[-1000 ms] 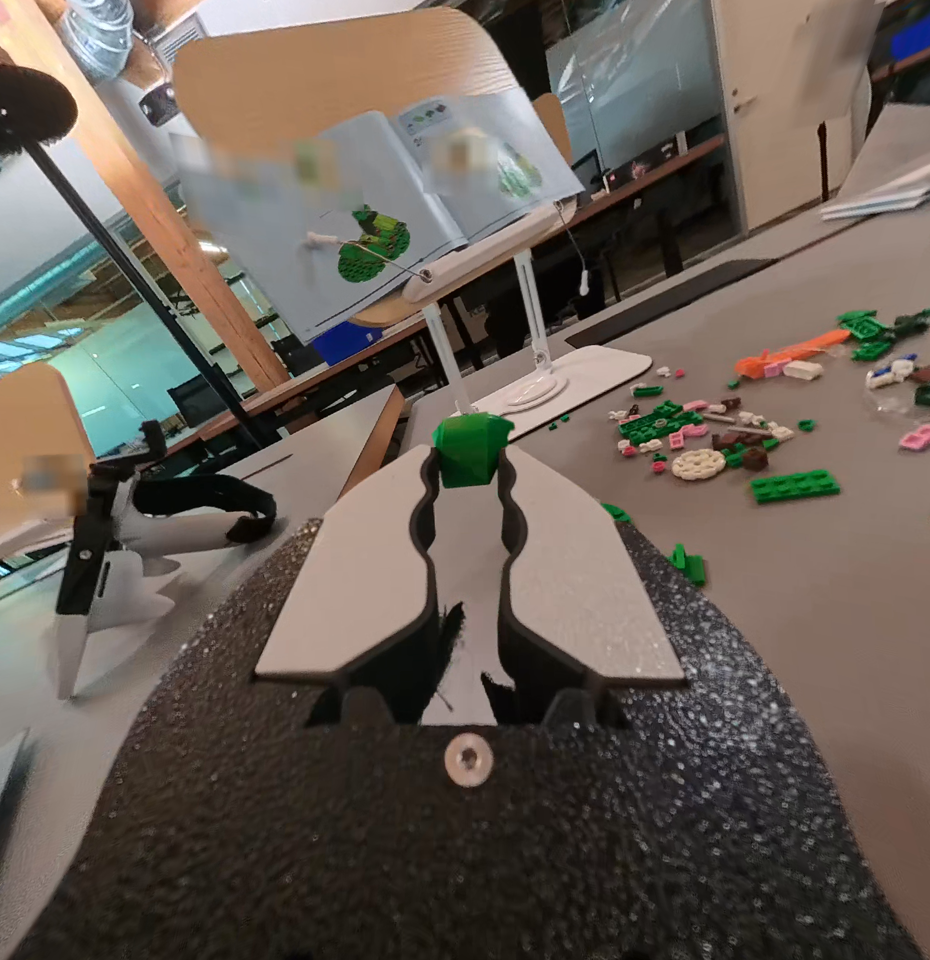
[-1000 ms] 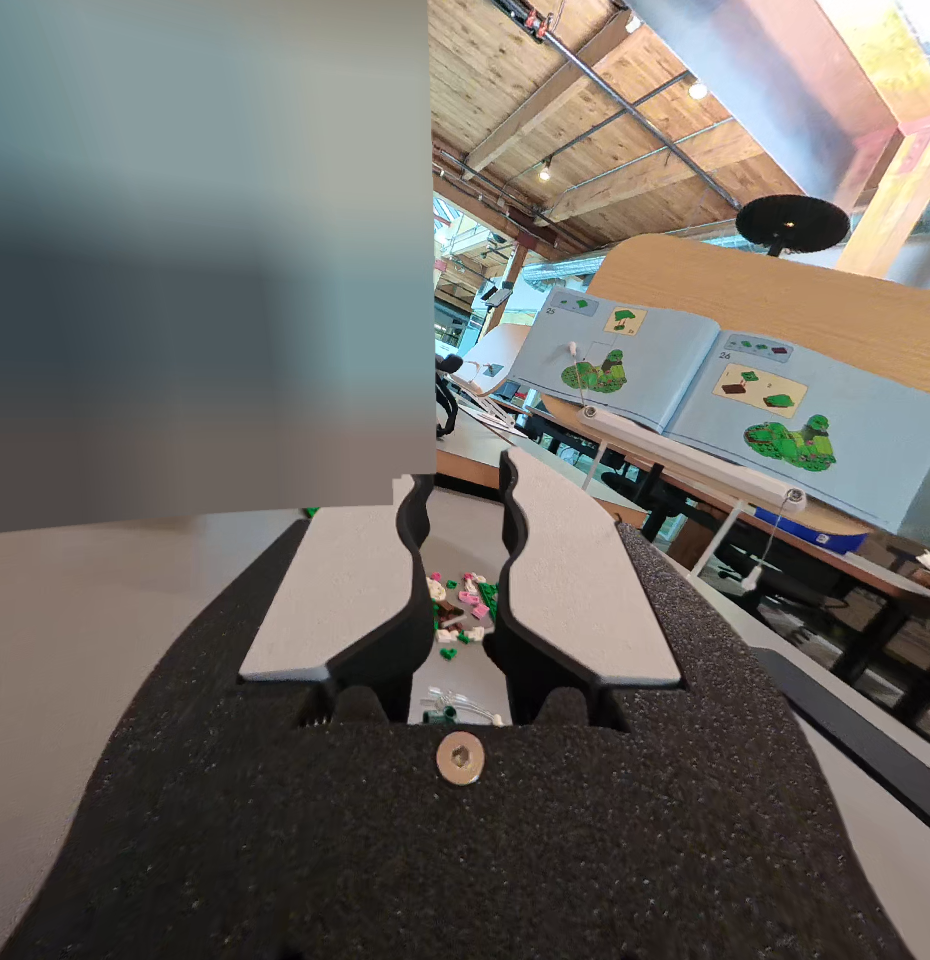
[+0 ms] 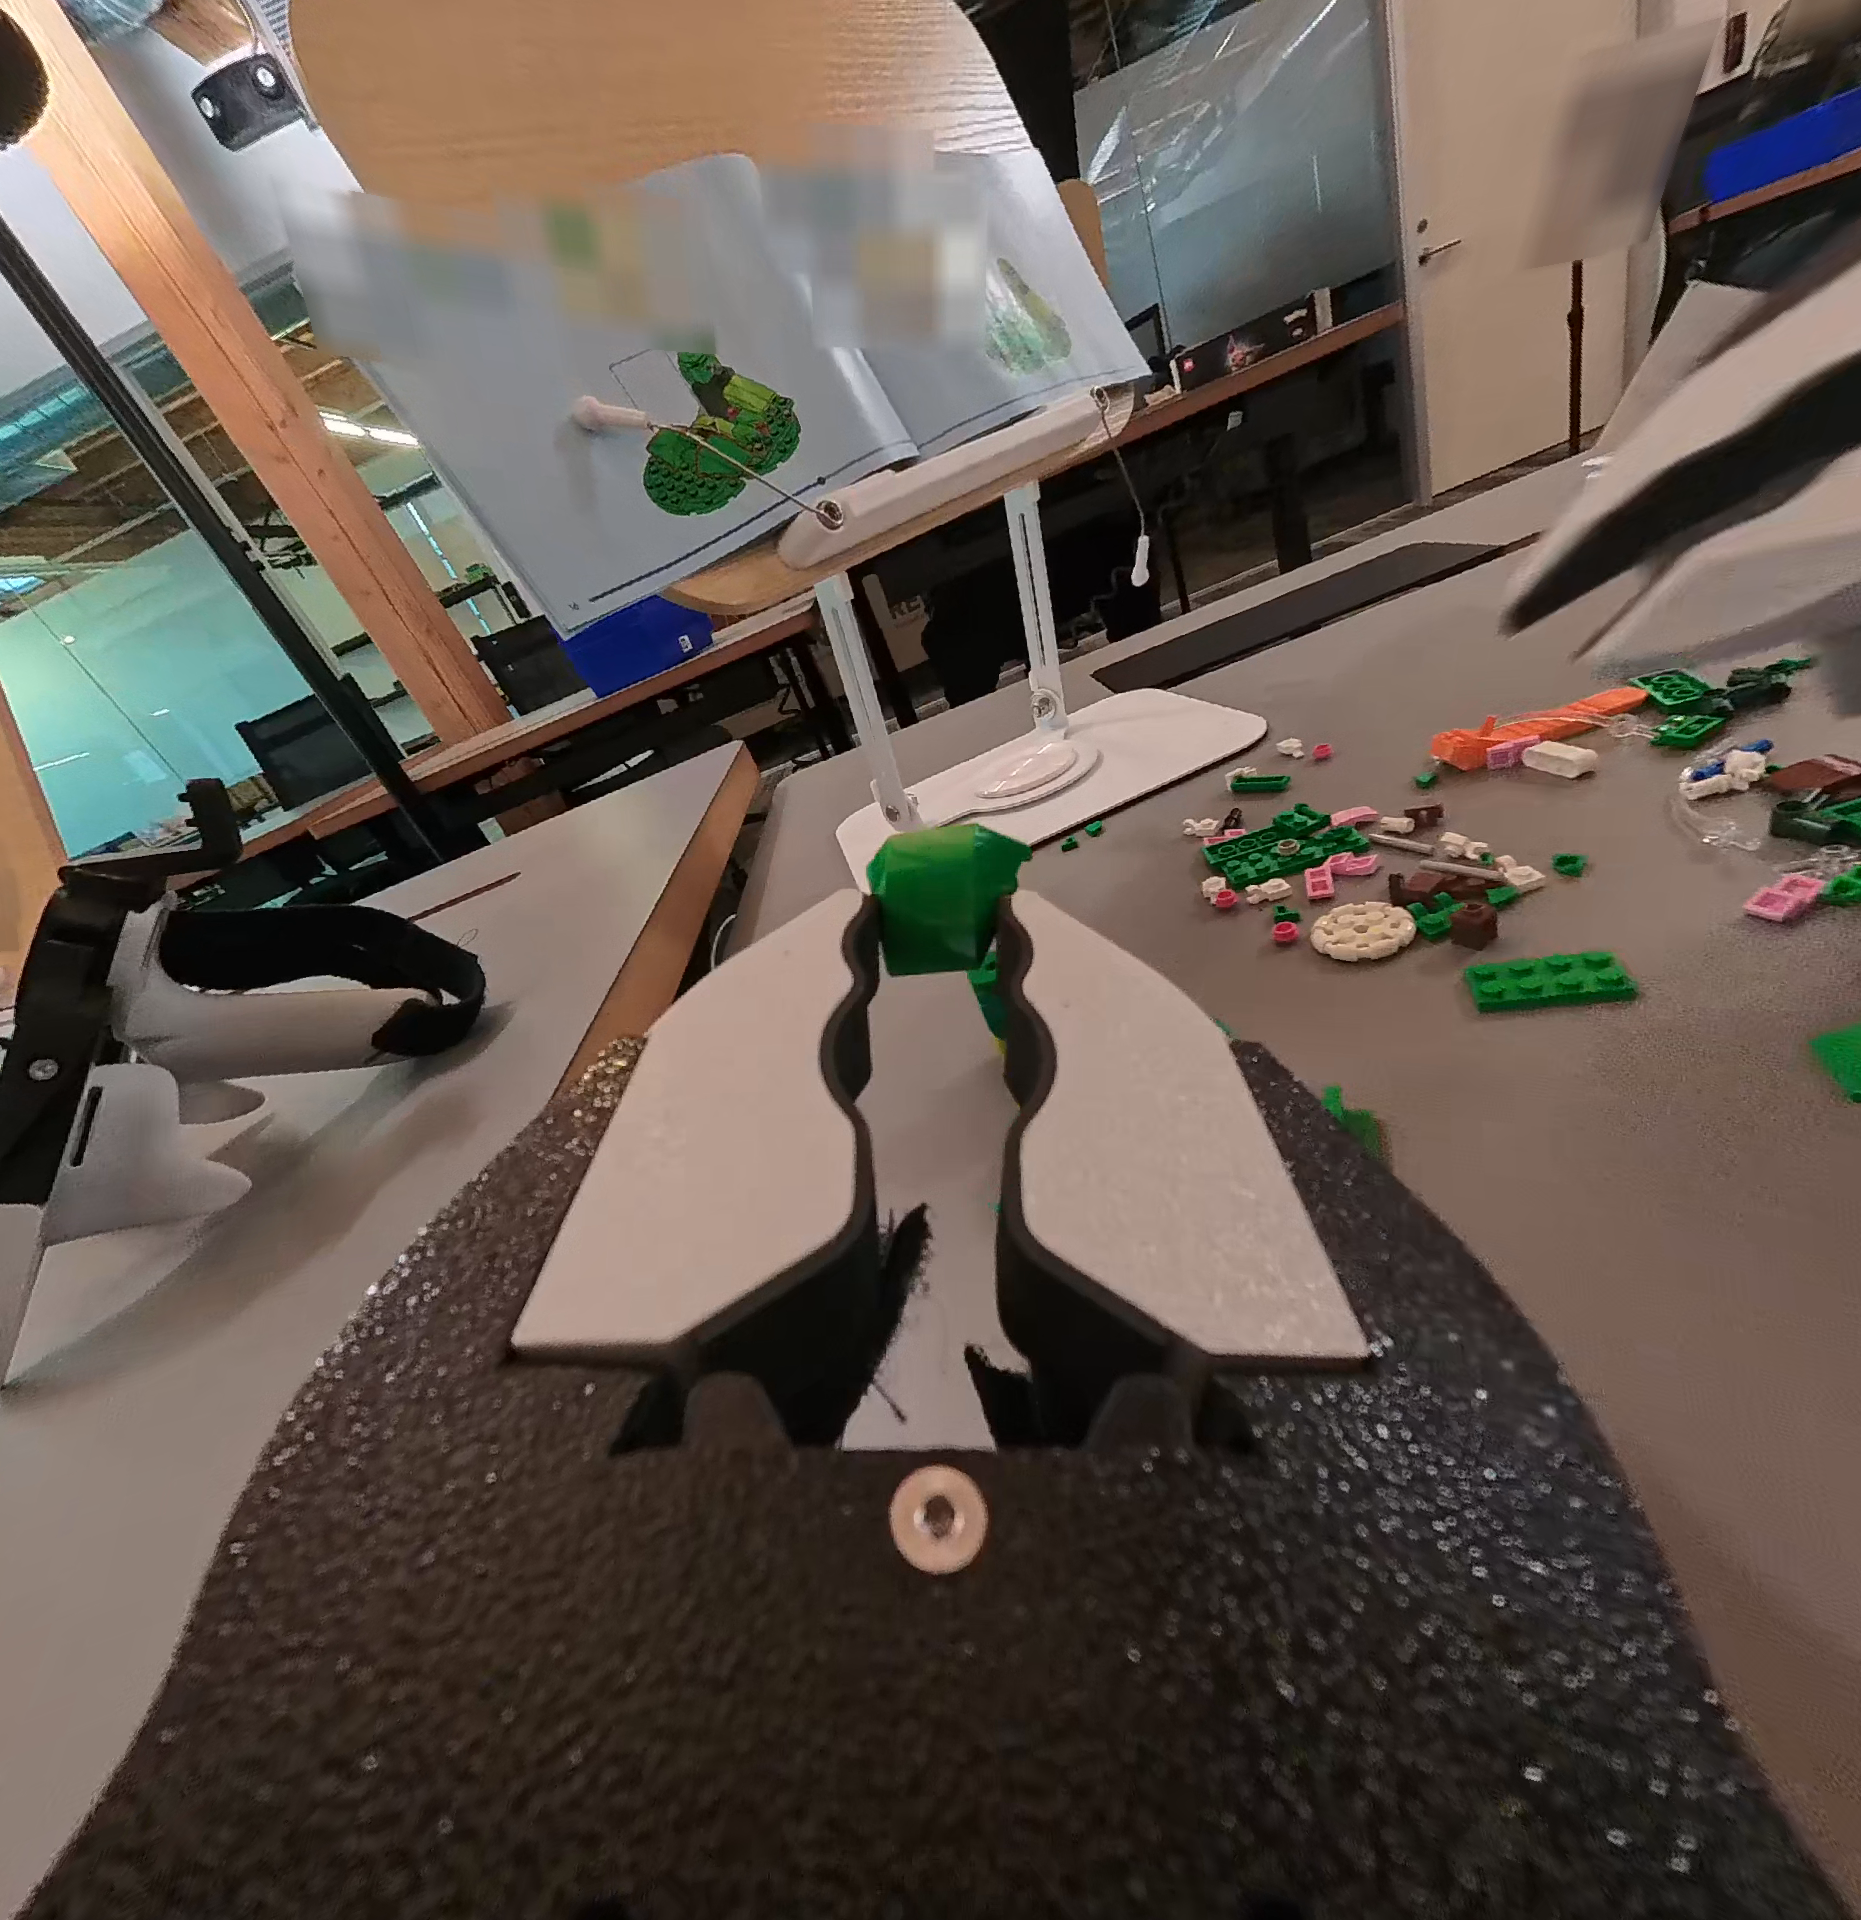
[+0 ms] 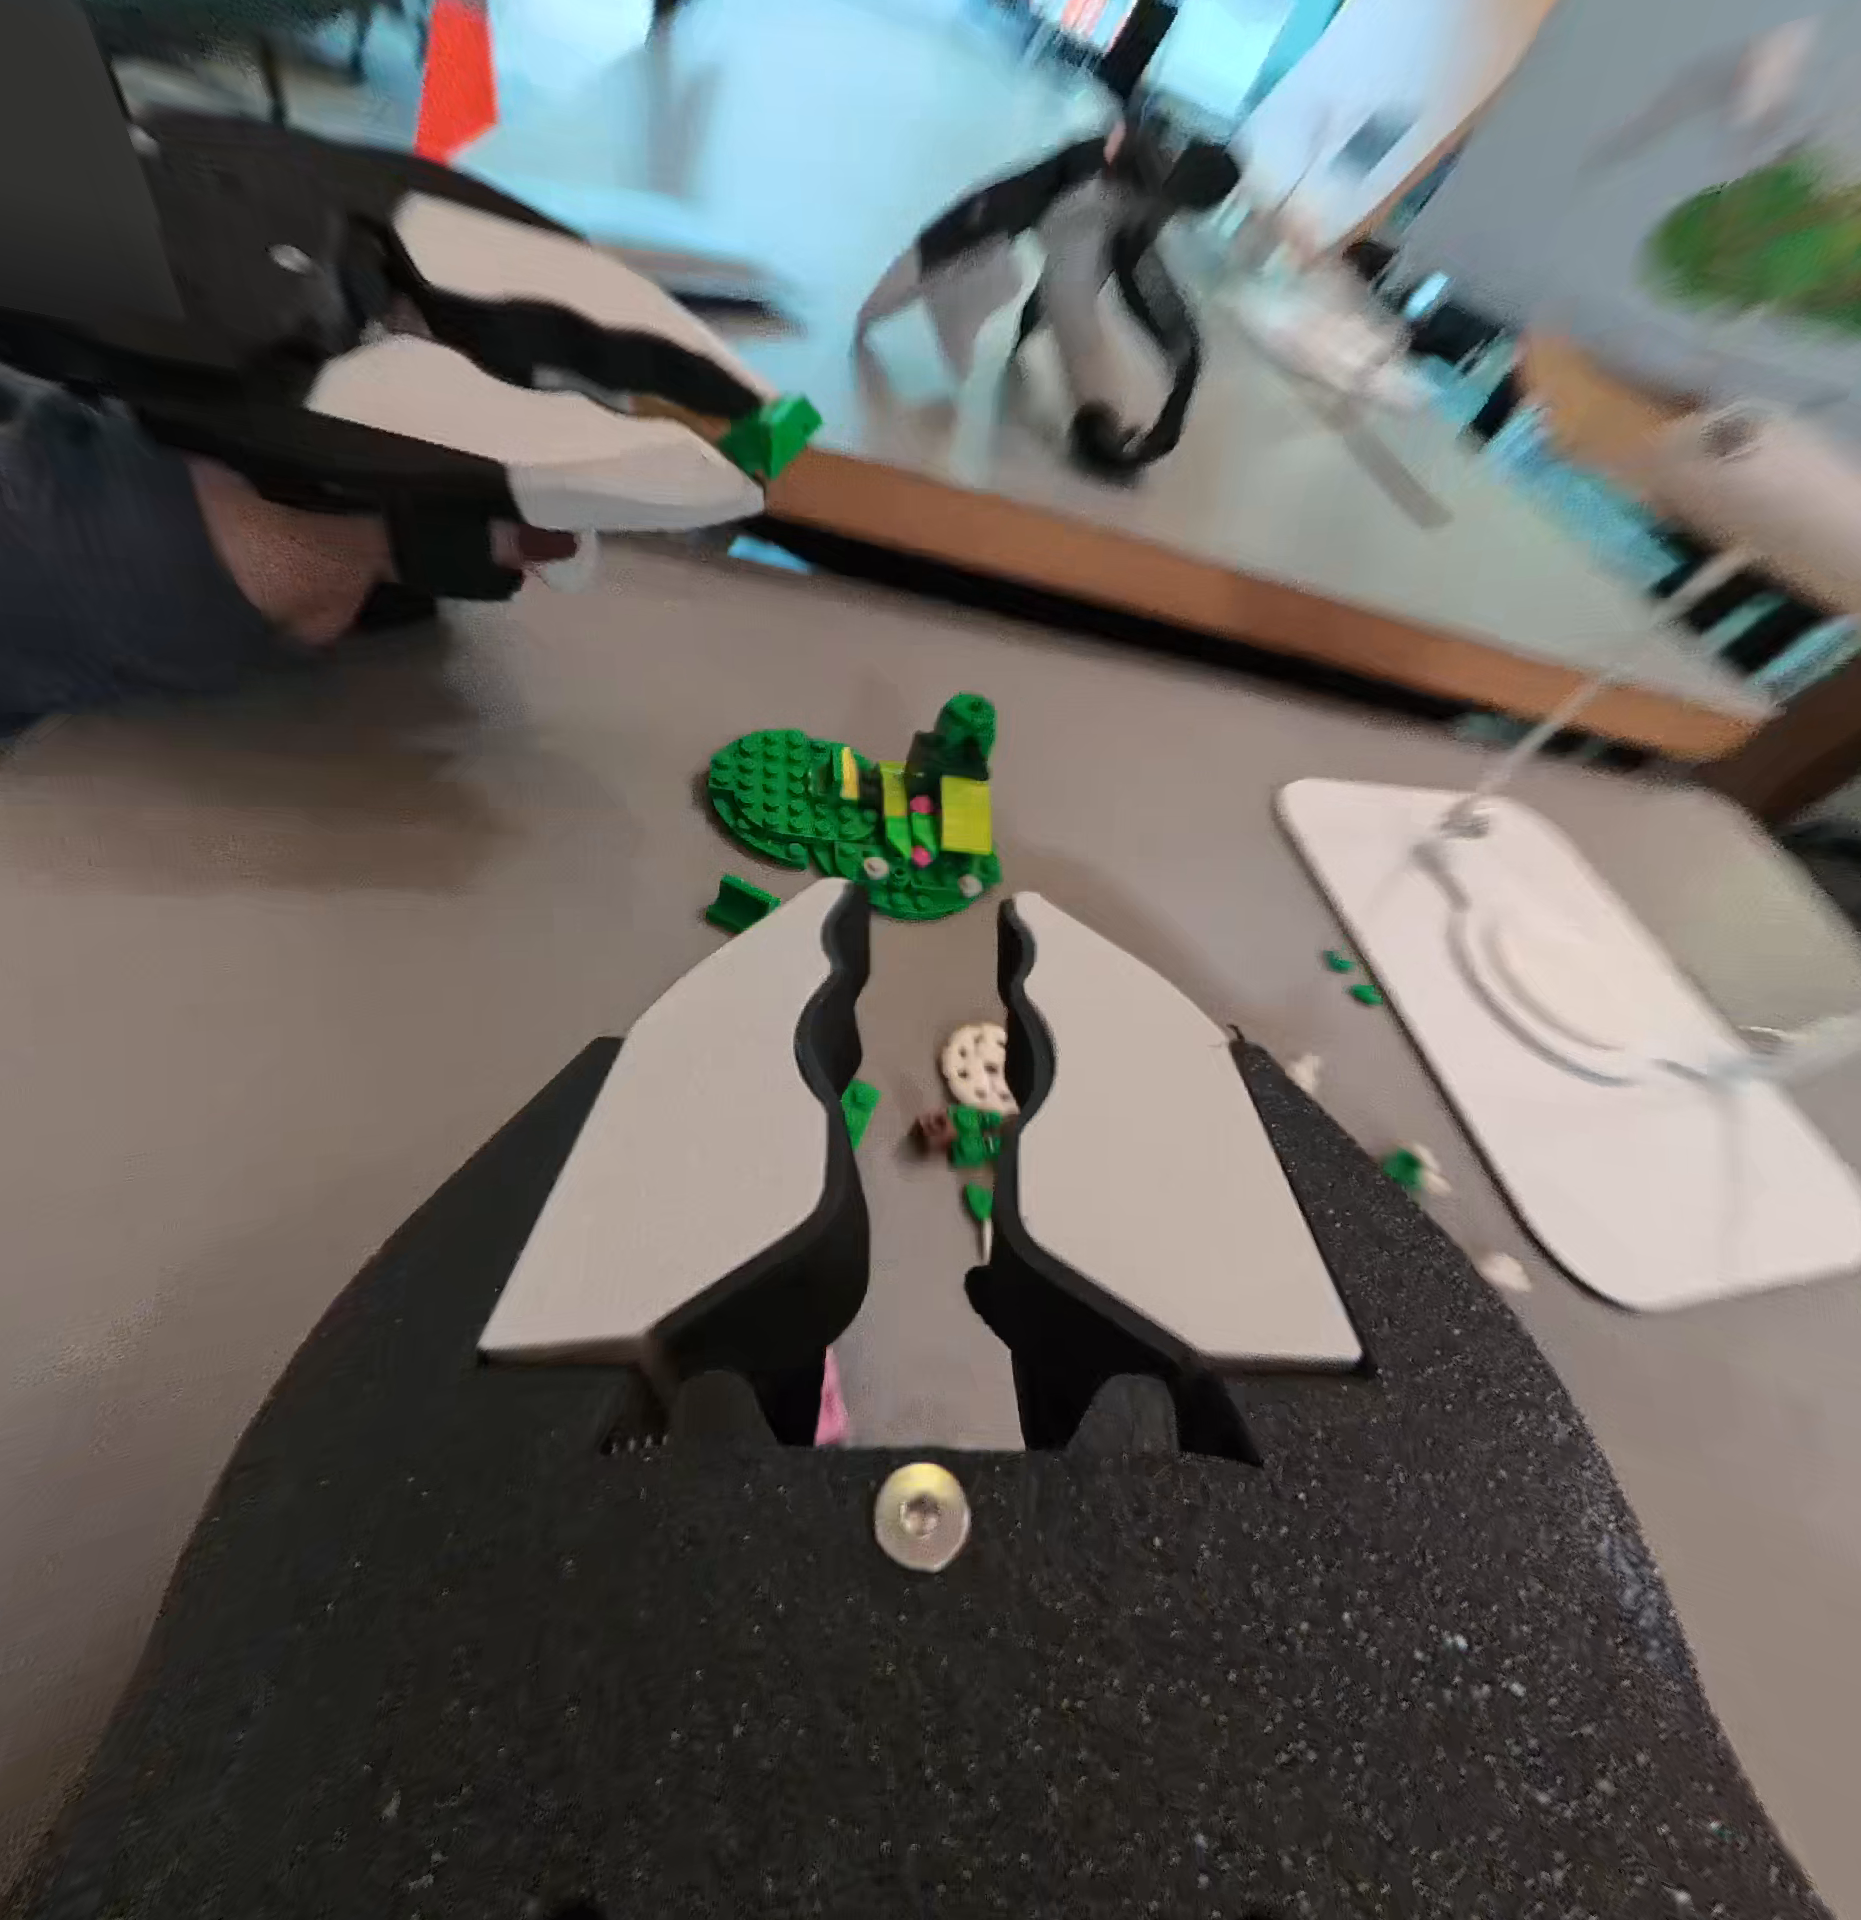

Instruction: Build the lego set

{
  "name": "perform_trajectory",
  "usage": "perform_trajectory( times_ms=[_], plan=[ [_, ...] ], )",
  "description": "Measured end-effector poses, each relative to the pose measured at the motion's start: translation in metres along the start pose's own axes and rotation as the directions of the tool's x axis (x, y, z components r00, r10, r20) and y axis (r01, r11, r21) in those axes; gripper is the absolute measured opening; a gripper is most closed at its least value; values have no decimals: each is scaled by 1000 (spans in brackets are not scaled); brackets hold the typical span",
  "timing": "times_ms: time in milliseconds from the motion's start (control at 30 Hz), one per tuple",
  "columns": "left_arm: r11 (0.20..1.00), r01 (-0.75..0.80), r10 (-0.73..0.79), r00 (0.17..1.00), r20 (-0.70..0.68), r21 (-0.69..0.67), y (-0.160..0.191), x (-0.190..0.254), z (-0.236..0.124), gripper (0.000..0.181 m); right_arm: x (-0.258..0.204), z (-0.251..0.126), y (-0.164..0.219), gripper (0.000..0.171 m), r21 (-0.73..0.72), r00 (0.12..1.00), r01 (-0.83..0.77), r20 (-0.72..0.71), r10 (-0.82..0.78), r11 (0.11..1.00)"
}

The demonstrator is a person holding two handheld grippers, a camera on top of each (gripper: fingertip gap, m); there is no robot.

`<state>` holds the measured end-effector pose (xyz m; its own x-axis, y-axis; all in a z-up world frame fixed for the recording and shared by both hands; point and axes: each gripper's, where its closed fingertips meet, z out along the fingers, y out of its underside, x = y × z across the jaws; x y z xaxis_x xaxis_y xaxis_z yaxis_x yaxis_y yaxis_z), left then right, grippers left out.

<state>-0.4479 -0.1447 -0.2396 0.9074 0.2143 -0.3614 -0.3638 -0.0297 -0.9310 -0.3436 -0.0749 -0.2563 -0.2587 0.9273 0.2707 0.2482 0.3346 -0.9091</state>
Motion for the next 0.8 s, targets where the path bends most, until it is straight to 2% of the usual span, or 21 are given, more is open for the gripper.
perform_trajectory(
  times_ms=[67,167,300,467,600,800],
  plan=[
    [1000,-2,2,1000,-5,-7,2,0,1,21,6,37,2,29,-88,994,-56,88,63,995],
    [1000,-2,2,1000,-3,-9,2,0,1,21,15,85,1,34,-131,977,-124,158,144,984],
    [1000,0,0,1000,-7,-12,3,0,1,21,8,124,21,40,-281,949,-113,253,187,953],
    [1000,-4,3,1000,-26,-11,3,3,2,21,3,138,33,40,-345,934,-92,296,201,934],
    [1000,-3,3,999,-34,-14,3,4,3,21,3,142,31,26,-335,932,-59,320,172,940],
    [1000,-9,9,999,-51,-5,2,7,3,21,3,132,30,26,-322,926,-29,347,147,946]
  ],
)
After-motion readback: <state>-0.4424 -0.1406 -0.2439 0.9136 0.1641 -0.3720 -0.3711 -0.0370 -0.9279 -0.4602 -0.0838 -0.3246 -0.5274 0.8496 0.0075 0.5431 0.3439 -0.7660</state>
